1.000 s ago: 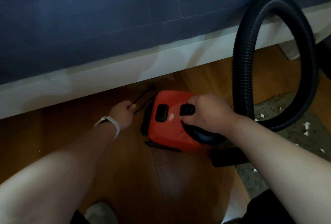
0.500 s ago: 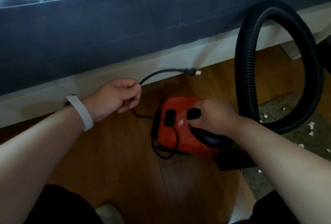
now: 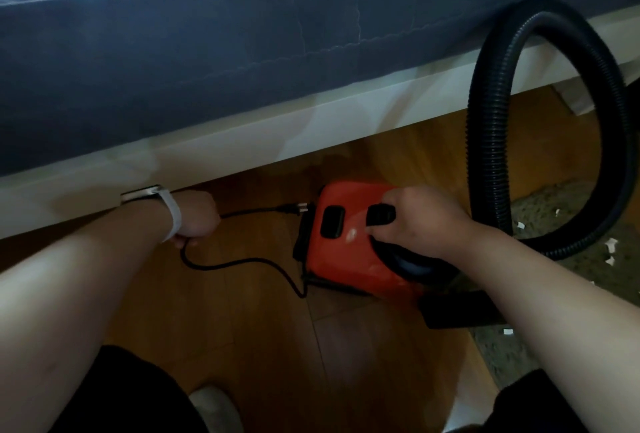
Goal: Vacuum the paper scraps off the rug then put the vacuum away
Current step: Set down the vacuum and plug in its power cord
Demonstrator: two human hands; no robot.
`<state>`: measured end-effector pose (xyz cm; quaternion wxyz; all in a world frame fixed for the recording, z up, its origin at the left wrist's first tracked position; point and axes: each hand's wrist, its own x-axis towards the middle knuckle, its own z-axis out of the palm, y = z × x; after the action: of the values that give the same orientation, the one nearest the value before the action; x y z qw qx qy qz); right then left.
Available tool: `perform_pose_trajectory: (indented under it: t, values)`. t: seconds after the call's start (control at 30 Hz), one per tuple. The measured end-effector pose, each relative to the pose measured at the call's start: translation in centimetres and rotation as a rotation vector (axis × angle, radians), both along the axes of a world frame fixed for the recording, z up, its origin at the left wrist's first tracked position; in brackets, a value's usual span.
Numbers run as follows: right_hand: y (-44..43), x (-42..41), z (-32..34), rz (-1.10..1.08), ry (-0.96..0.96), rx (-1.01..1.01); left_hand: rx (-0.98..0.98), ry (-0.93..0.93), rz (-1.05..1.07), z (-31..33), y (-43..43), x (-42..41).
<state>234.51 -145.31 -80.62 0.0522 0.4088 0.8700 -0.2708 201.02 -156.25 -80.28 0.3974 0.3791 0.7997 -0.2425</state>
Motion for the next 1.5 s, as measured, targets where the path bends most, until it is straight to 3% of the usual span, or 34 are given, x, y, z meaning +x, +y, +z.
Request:
perform_pose_trajectory:
  t: [0.13, 0.2, 0.27, 0.37, 0.43, 0.63, 0.73, 1.03, 1.27, 1.5]
  values:
    - [-0.1, 0.0, 0.2, -0.007, 0.024, -0.011, 0.047, 0.101, -0.035, -1.3, -0.5, 1.7]
    - [-0.1, 0.0, 0.3, -0.017, 0.047, -0.018, 0.042, 0.057, -0.055, -2.6, -0.1, 2.8]
    - [-0.2, 0.0, 0.5, -0.035, 0.071, -0.010, 0.113, 0.015, 0.079, -3.6, -0.3, 3.8]
    - [-0.2, 0.2, 0.6, -0.047, 0.097, 0.008, 0.295, -0.156, -0.067, -5.2, 0.1, 4.5]
    - [-0.1, 0.5, 0.5, -0.053, 0.111, -0.010, 0.316, -0.269, -0.065, -5.8, 0.0, 5.5]
    - [-0.1, 1.0, 1.3, -0.035, 0.078, 0.009, 0.513, -0.465, 0.354, -5.5, 1.8, 5.8]
    - [-0.4, 1.1, 2.1, -0.020, 0.036, 0.050, 0.501, -0.621, 0.476, -4.9, 2.5, 5.8]
    - [-1.2, 1.4, 3.5, 0.036, 0.011, 0.100, 0.361, -0.649, 0.342, -5.5, 3.1, 6.8]
    - [-1.7, 1.9, 3.3, 0.034, 0.031, 0.065, 0.442, -0.599, 0.119, -5.1, 3.7, 6.5]
    - [-2.0, 2.4, 3.3, 0.010, 0.089, 0.069, 0.229, -0.587, -0.066, -4.5, 3.4, 6.8]
